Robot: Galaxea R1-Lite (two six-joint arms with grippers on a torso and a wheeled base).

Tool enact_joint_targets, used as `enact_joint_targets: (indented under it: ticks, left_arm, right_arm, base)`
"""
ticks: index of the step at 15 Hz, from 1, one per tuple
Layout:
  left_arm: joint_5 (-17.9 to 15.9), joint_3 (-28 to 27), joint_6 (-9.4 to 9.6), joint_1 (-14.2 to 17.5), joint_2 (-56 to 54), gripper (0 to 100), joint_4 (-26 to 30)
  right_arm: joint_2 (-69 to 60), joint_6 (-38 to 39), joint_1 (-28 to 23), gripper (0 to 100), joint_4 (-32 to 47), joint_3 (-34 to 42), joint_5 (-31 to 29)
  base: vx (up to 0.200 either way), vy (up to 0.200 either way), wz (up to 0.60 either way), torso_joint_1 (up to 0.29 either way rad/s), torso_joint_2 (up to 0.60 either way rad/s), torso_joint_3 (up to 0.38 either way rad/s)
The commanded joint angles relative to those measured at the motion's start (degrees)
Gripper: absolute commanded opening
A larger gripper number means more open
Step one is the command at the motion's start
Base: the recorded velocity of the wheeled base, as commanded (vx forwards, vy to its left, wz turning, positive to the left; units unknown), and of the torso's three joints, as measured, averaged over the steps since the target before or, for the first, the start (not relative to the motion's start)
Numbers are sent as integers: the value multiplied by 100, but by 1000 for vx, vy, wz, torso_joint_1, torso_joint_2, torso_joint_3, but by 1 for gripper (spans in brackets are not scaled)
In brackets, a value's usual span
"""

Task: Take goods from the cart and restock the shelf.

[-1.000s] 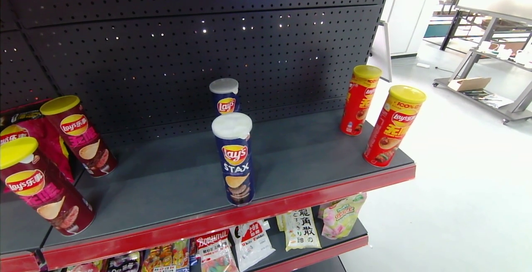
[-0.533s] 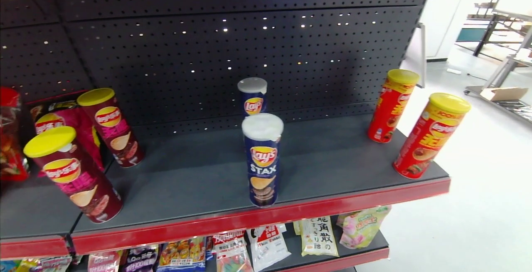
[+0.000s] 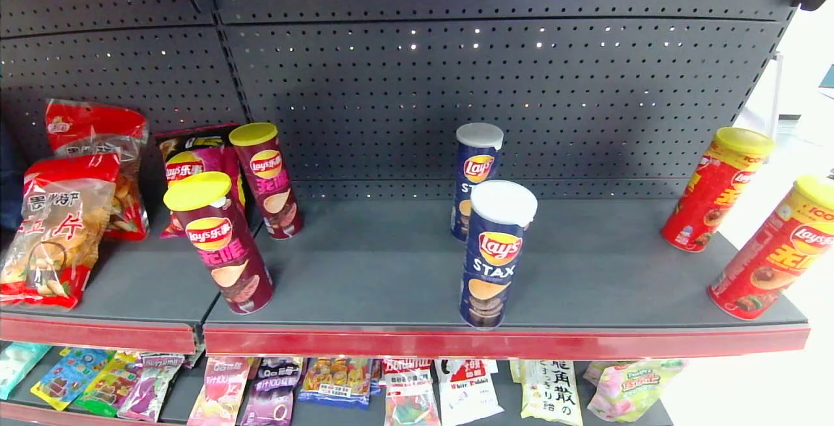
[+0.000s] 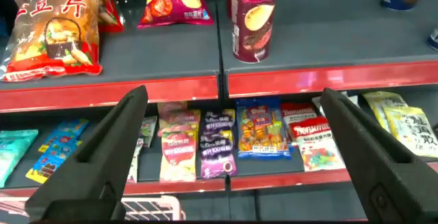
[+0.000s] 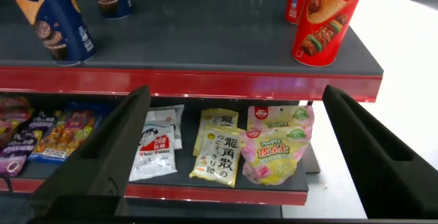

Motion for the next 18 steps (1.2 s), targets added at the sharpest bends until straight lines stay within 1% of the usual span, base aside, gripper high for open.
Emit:
enact_joint_targets:
  ticks: [1, 2, 3, 4, 6, 7, 8, 9, 10, 11, 12, 13, 14, 15, 16, 18]
  left_arm:
    - [93, 32, -82, -1, 22, 100, 0]
    - [410, 49, -301, 8, 48, 100, 44]
    - [717, 155, -398, 104, 83, 100, 52]
    - [814, 278, -398, 307, 92, 100, 52]
    - [814, 427, -407, 1133, 118, 100, 52]
    - [779, 603, -407, 1546, 4, 100, 26]
    - [577, 612, -407, 1625, -137, 100, 26]
    - [313, 621, -407, 1555, -295, 100, 17]
    - [-592, 735, -495, 1537, -471, 100, -194]
    - [-671, 928, -503, 1537, -471, 100, -598]
    - [-829, 1183, -407, 1537, -471, 100, -1187]
    - [-988, 1324, -389, 1537, -471, 100, -1442]
    - [-1023, 1376, -372, 1537, -471, 100, -1600]
    - [-944, 1385, -416, 1537, -471, 100, -1618]
    - [-706, 1420, -583, 1537, -471, 100, -1662]
    - [-891, 1456, -600, 1537, -471, 100, -1662]
  right_arm:
    - [-2, -6, -7, 100, 2, 0, 2]
    - [-2, -6, -7, 100, 2, -9, 2]
    - [-2, -6, 1, 100, 2, -9, 2]
    - [-2, 3, 1, 100, 2, 0, 2]
    - [-2, -6, 1, 100, 2, -9, 2]
    - [-2, -6, -7, 100, 2, 0, 2]
    - [-2, -6, 1, 100, 2, 0, 2]
    - [-2, 3, -7, 100, 2, 0, 2]
    - [-2, -6, 1, 100, 2, 0, 2]
    - [-2, 3, -7, 100, 2, 0, 2]
    - [-2, 3, -7, 100, 2, 0, 2]
    - [-2, 3, -7, 100, 2, 0, 2]
    - [-2, 3, -7, 100, 2, 0, 2]
    - [-2, 3, -7, 100, 2, 0, 2]
    - [-2, -6, -7, 100, 2, 0, 2]
    - [-2, -6, -7, 100, 2, 0, 2]
  base:
    - [0, 0, 0, 0, 0, 0]
    - [0, 0, 0, 0, 0, 0]
    - [0, 0, 0, 0, 0, 0]
    - [0, 0, 0, 0, 0, 0]
    - [0, 0, 0, 0, 0, 0]
    - [0, 0, 0, 0, 0, 0]
    - [0, 0, 0, 0, 0, 0]
    - [0, 0, 0, 0, 0, 0]
    - [0, 0, 0, 0, 0, 0]
    - [0, 0, 0, 0, 0, 0]
    - [0, 0, 0, 0, 0, 0]
    - [0, 0, 0, 0, 0, 0]
    - [0, 0, 0, 0, 0, 0]
    - [0, 0, 0, 0, 0, 0]
    - [0, 0, 0, 0, 0, 0]
    - [0, 0, 0, 0, 0, 0]
